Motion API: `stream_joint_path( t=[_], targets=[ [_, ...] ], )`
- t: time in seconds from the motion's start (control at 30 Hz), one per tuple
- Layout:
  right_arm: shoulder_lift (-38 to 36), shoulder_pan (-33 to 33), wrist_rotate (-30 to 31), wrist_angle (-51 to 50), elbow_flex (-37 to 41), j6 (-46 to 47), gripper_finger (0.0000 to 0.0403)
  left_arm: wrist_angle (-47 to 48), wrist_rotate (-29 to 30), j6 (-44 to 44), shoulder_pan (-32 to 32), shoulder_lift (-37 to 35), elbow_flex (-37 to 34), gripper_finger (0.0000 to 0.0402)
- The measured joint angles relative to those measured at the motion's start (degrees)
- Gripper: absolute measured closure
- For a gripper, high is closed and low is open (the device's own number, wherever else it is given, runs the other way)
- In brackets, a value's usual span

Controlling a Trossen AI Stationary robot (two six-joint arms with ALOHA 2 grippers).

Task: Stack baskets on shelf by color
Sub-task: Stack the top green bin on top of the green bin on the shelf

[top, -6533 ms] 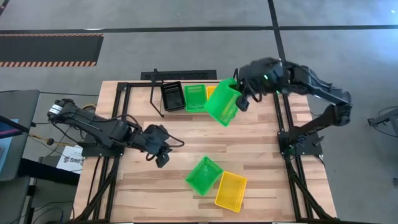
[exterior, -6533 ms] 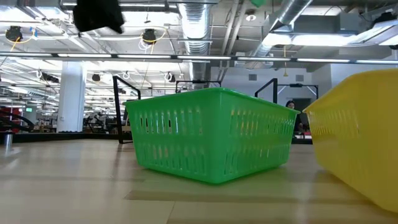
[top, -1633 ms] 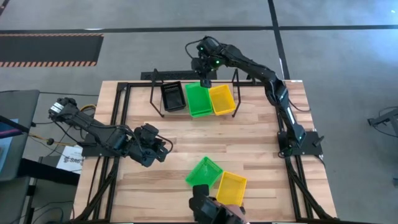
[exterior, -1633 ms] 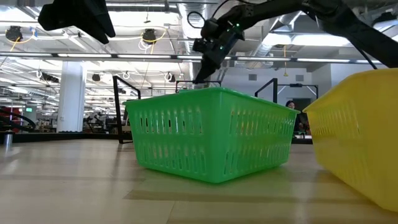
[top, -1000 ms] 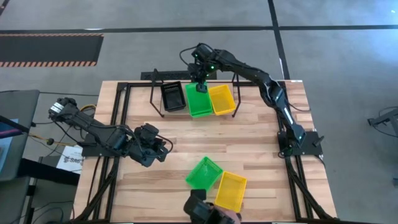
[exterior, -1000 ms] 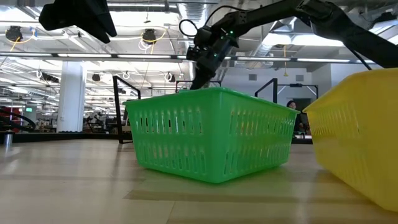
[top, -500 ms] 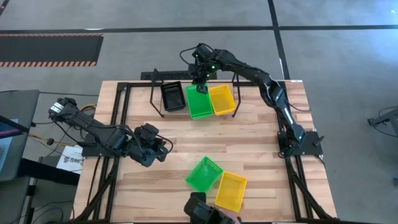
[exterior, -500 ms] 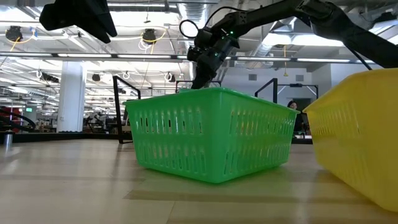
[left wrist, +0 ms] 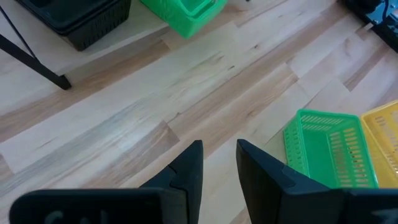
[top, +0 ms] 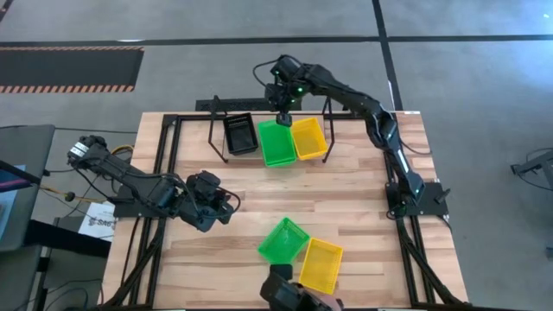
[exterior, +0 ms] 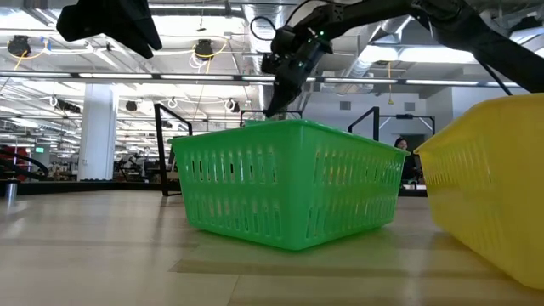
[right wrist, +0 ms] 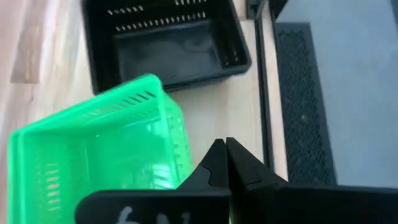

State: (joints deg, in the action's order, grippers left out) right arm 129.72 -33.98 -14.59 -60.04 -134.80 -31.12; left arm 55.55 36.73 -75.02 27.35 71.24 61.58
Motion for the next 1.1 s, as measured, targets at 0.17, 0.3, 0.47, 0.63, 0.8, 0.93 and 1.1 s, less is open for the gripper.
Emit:
stream_joint_path(
  t=[0.17, 0.3, 0.47, 0.63, 0.8, 0.93, 1.1],
  targets=[
    [-2.2, 0.6, 0.1, -4.0, 0.0, -3.2, 0.0396, 0.0, 0.0, 0.4, 0.0, 0.0, 0.0, 0.0318],
    [-2.3, 1.7, 3.3, -4.7, 0.0, -3.0, 0.0360, 0.1, 0.0, 0.4, 0.0, 0.0, 0.0, 0.0318],
    [-1.1, 3.5, 5.6, -4.4, 0.0, -4.7, 0.0315, 0.1, 0.0, 0.4, 0.0, 0.0, 0.0, 0.0318],
    [-1.1, 4.9, 8.6, -4.4, 0.1, -6.5, 0.0290, 0.1, 0.0, 0.4, 0.0, 0.0, 0.0, 0.0318],
    [-1.1, 4.2, 8.7, -7.4, 0.1, -4.8, 0.0284, 0.0, 0.0, 0.7, 0.0, 0.0, 0.0, 0.0318],
    [-1.0, 4.2, 9.2, -8.1, 1.2, -3.4, 0.0283, 0.0, -0.1, 0.9, 0.0, 0.0, 0.0, 0.0318],
    [-1.1, 4.0, 10.4, -8.1, 1.2, -1.4, 0.0283, 0.0, -0.1, 0.9, 0.0, 0.0, 0.0, 0.0318]
  ],
)
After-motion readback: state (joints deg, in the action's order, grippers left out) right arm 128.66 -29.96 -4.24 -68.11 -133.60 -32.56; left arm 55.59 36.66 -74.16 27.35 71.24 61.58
